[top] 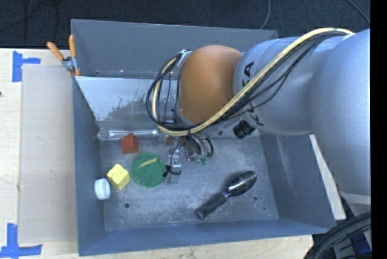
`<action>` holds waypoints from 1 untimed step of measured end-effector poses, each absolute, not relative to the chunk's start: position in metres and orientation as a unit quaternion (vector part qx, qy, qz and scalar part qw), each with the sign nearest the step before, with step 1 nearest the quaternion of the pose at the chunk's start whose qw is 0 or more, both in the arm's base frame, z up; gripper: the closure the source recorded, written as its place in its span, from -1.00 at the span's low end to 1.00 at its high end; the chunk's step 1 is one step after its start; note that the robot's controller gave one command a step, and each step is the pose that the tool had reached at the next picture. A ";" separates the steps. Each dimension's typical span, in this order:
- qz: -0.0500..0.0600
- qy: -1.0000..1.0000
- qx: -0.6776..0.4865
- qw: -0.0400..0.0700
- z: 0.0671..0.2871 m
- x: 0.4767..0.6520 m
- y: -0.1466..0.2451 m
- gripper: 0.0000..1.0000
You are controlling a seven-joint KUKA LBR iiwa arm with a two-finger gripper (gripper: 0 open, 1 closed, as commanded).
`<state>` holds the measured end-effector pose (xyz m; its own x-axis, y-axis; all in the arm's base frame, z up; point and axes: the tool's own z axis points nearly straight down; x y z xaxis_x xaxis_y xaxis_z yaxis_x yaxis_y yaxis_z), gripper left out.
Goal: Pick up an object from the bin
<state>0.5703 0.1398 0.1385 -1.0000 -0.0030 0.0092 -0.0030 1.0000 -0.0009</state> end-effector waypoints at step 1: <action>0.000 -1.000 0.000 0.001 0.143 0.572 0.139 -1.00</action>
Offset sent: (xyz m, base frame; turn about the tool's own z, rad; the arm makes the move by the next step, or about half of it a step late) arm 0.0270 0.0220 -0.0673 0.1472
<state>0.5720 0.1392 0.1433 -1.0000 0.0001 0.0024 0.0001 1.0000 -0.0001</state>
